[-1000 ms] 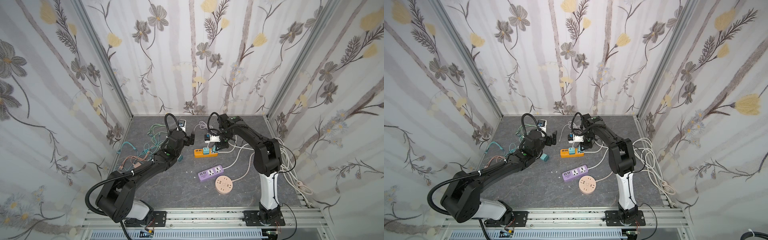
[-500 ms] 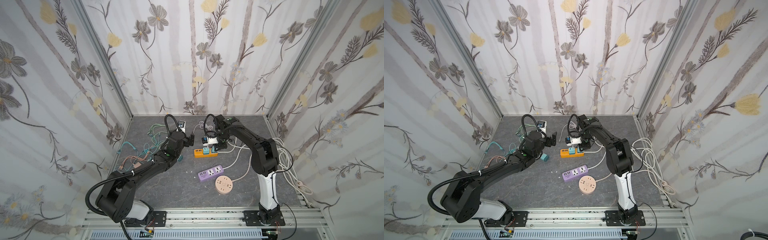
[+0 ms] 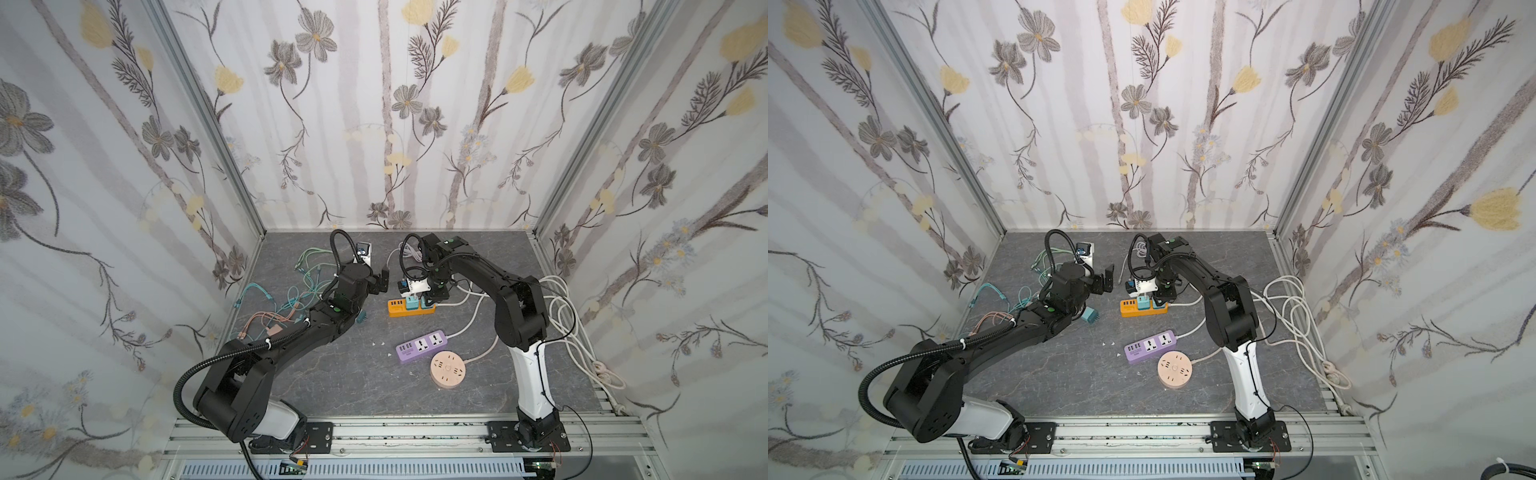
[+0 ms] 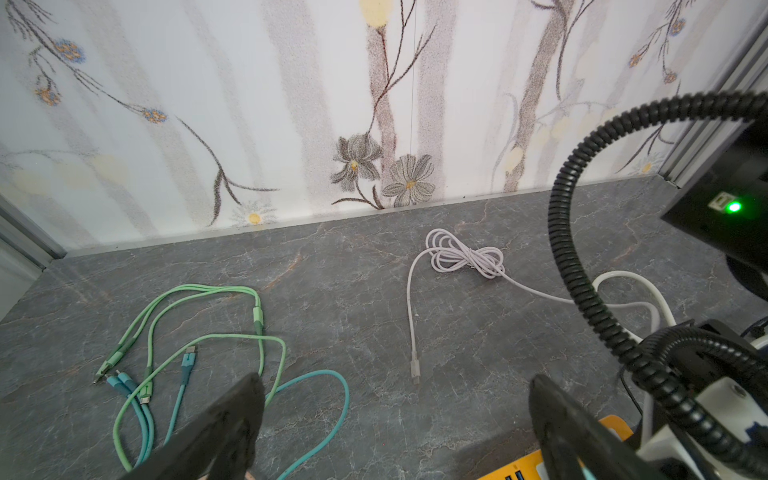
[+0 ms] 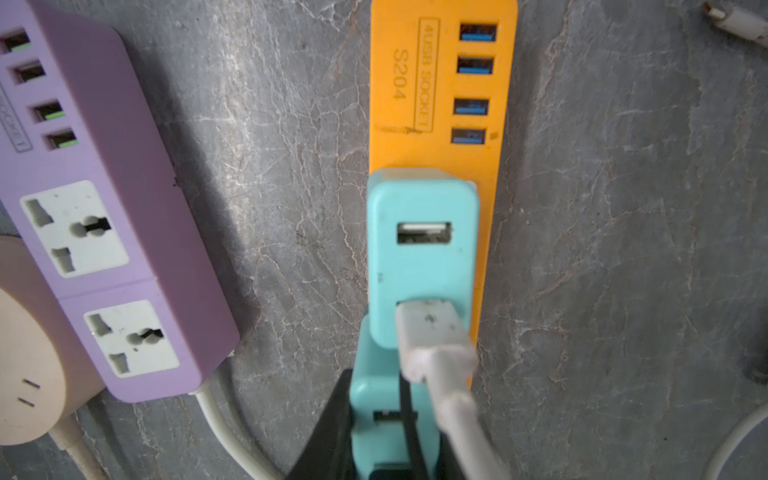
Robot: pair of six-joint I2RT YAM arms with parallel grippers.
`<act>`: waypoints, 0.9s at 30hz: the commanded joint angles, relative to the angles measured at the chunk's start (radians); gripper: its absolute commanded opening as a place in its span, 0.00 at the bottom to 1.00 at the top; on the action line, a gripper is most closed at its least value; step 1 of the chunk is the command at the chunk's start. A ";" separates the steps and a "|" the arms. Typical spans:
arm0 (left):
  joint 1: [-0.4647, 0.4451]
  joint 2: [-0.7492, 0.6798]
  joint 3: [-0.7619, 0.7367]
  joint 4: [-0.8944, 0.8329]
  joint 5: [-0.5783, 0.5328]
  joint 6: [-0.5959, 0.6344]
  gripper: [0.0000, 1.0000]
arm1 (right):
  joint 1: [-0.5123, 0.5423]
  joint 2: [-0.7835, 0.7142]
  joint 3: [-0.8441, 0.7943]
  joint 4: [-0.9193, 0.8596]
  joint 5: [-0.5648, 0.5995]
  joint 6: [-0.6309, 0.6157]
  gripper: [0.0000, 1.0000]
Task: Insert the plug
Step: 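Press the charger into the socket and open the right gripper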
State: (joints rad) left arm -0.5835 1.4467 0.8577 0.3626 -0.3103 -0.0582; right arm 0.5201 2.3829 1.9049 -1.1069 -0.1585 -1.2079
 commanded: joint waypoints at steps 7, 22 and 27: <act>0.001 0.018 0.020 -0.007 0.009 -0.015 1.00 | 0.016 0.074 0.031 -0.007 0.165 0.038 0.14; 0.005 0.024 0.039 -0.142 0.036 -0.032 1.00 | -0.092 -0.289 -0.192 0.102 -0.027 0.129 0.99; 0.004 0.047 0.052 -0.222 0.063 -0.056 1.00 | -0.142 -0.430 -0.357 0.307 0.015 0.287 0.99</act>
State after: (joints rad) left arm -0.5808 1.4845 0.8974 0.2089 -0.2638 -0.0822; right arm 0.3943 2.0033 1.5970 -0.9760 -0.1493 -1.0328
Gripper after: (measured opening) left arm 0.997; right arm 0.995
